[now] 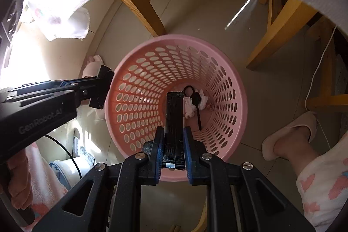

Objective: Collect trash
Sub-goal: 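Carry the tube in the left gripper while the right carries the comb over the wastebasket, then open both grippers to drop the tube and comb into the wastebasket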

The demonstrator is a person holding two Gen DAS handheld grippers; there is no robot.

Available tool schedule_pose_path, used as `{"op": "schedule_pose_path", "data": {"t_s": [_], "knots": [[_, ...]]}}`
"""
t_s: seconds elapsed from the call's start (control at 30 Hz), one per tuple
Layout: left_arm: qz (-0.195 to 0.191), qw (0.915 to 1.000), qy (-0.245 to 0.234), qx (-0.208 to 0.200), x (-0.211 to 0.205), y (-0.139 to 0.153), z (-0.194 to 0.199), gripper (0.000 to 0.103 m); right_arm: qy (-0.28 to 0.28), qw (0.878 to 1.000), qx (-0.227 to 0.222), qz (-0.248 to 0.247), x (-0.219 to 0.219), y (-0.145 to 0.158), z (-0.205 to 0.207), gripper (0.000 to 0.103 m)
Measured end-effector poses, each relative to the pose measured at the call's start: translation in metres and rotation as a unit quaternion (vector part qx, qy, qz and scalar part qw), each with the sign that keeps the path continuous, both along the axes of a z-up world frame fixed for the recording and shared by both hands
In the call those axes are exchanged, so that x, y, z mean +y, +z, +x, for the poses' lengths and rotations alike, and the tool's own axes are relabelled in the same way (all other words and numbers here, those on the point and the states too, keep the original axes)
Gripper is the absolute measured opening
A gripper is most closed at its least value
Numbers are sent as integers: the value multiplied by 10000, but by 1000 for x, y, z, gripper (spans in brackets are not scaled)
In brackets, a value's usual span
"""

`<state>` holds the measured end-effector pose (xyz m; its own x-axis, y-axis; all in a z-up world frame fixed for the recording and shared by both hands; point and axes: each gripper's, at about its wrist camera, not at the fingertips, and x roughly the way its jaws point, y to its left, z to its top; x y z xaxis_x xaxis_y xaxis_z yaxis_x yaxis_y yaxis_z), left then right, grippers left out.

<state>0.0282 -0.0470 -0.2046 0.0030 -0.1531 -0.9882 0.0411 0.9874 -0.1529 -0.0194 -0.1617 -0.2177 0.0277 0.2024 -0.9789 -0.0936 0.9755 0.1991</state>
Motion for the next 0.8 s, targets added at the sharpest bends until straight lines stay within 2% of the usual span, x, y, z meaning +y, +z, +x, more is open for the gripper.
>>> {"op": "schedule_pose_path", "data": {"t_s": [0.1, 0.2, 0.4, 0.43, 0.47, 0.5, 0.57, 0.67, 0.73, 0.8], "knots": [[97, 9998, -38, 177, -3, -16, 0, 8, -159, 9992, 356, -40, -5, -20, 0, 18], [68, 9979, 82, 642, -1, -40, -3, 8, -269, 9971, 705, -57, -11, -36, -1, 18], [-138, 9926, 231, 1180, 1, -67, -12, 10, -522, 9943, 924, -38, -18, -50, -2, 18], [-140, 9919, 278, 1231, 3, -70, -13, 11, -533, 9942, 935, -45, -19, -51, -2, 18], [-139, 9912, 324, 1277, 4, -72, -13, 17, -549, 9941, 939, -45, -19, -51, -1, 18], [-110, 9910, 350, 1285, 5, -72, -14, 23, -582, 9940, 925, -33, -20, -50, -1, 18], [-10, 9925, 370, 1161, 5, -67, -14, 28, -692, 9939, 857, 22, -23, -46, 1, 21], [-90, 9938, 411, 1030, 7, -60, -11, 41, -852, 9937, 724, 88, -28, -40, 2, 21], [-111, 9943, 438, 969, 9, -55, -11, 42, -860, 9942, 650, 47, -30, -35, 2, 24], [-57, 9951, 419, 892, 9, -51, -10, 42, -879, 9945, 575, -11, -31, -31, 3, 34]]}}
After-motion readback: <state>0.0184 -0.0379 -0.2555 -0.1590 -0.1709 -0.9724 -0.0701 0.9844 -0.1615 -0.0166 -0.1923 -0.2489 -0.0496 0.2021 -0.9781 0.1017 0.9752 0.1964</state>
